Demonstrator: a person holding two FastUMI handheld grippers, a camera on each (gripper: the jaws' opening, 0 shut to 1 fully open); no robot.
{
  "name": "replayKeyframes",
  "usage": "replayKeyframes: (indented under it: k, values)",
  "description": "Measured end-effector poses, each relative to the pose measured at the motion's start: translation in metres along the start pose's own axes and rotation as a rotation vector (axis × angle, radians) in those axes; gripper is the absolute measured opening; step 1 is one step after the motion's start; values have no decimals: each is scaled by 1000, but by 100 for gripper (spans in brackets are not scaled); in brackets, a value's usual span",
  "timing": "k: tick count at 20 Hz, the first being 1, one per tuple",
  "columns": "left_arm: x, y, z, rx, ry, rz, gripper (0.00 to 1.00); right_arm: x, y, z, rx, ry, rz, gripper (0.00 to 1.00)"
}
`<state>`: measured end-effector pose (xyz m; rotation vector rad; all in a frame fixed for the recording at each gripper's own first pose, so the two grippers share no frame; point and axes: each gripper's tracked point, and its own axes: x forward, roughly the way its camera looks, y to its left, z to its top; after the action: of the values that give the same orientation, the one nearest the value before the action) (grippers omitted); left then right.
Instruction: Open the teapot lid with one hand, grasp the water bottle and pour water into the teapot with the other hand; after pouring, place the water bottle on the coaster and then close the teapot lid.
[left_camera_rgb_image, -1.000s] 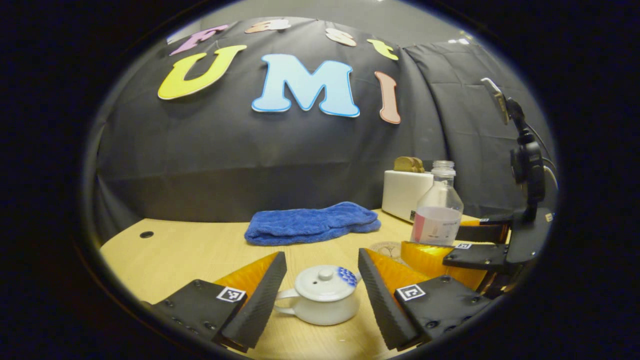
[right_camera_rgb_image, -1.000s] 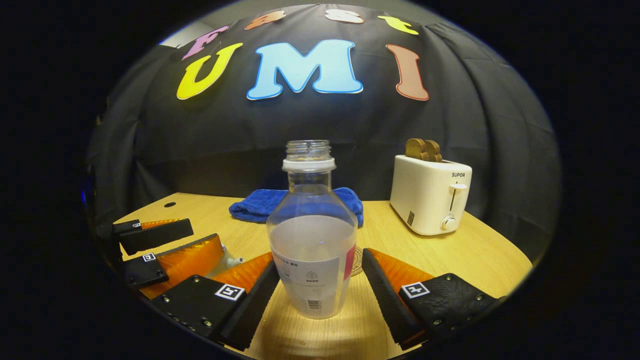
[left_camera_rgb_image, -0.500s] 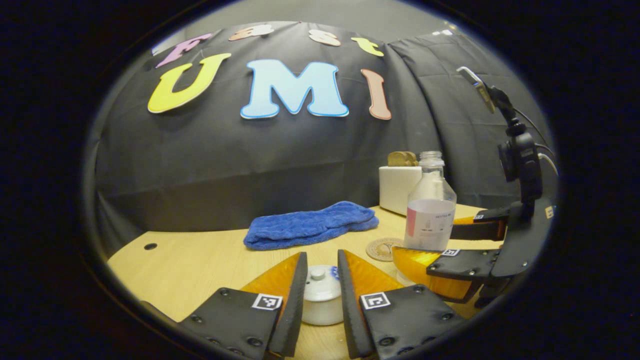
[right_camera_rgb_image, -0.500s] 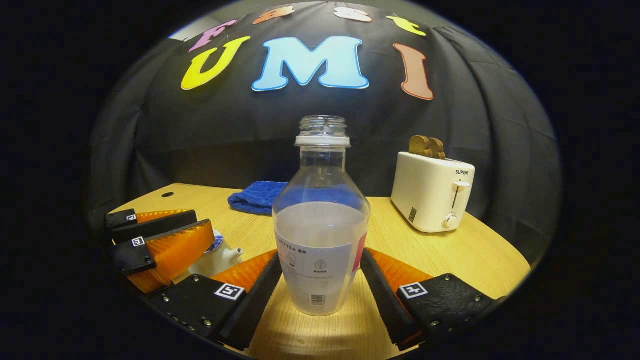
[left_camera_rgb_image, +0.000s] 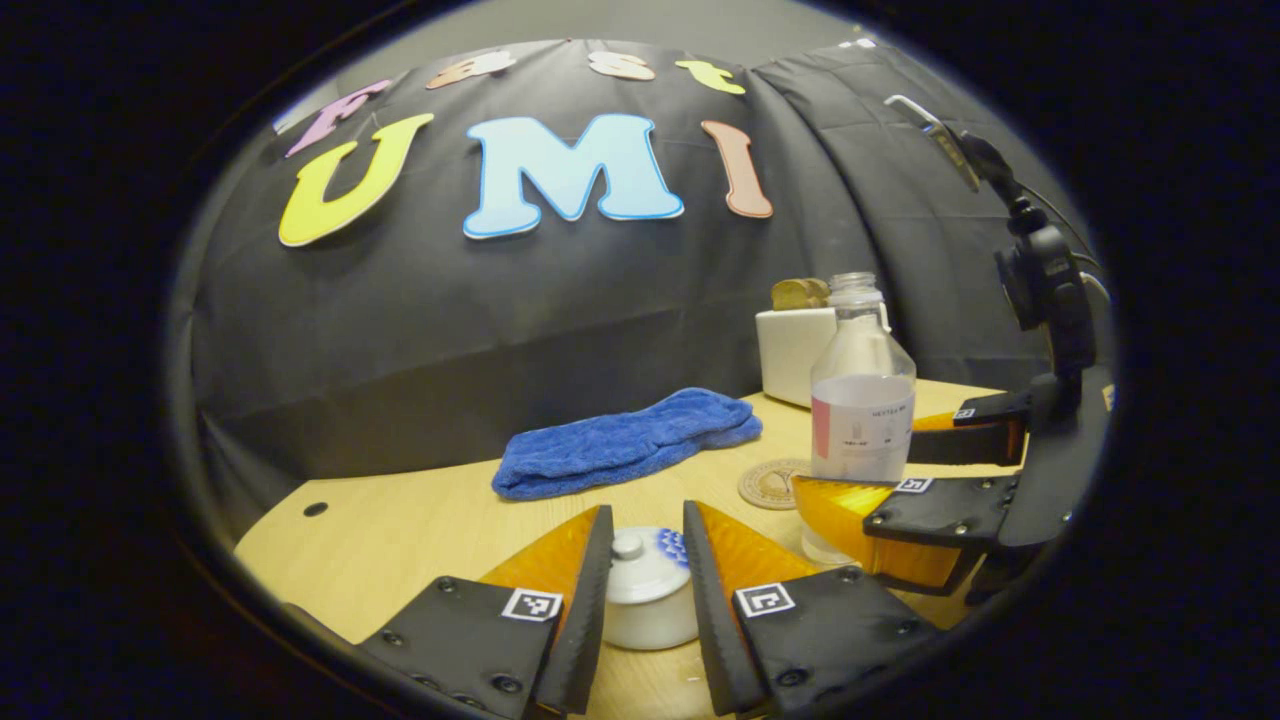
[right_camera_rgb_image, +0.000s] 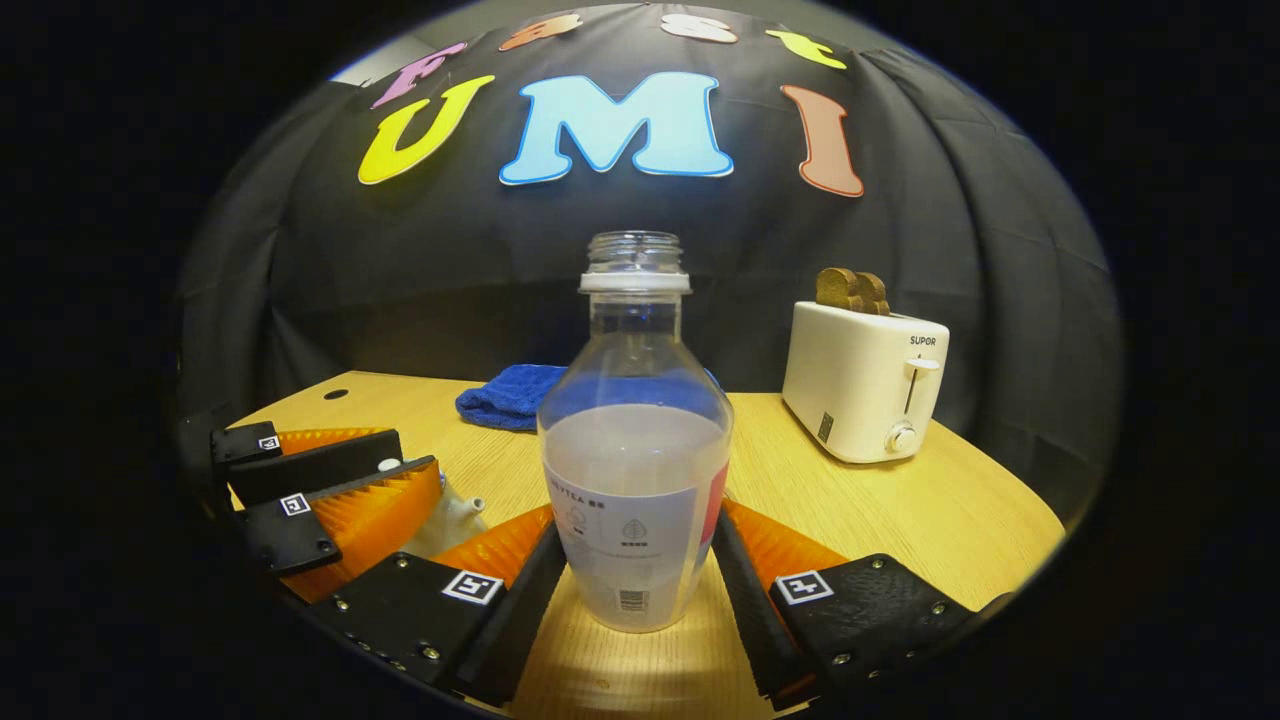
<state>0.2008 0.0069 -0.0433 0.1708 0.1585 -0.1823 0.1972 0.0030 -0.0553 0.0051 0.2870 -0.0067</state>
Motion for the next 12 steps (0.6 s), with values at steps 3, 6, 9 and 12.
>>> replayKeyframes:
  k: [3, 6, 9, 12]
  values:
    - [0, 2, 1, -31, 0, 3, 46, 0, 0, -1, 4, 1, -1, 84]
    - [1, 4, 1, -41, 5, 8, 55, 0, 1, 1, -2, -3, 0, 84]
    - [1, 4, -1, -34, 11, 19, 55, 0, 1, -1, 0, 1, 2, 84]
    - [7, 12, 0, -60, 3, 46, 33, -1, 2, -1, 1, 4, 5, 84]
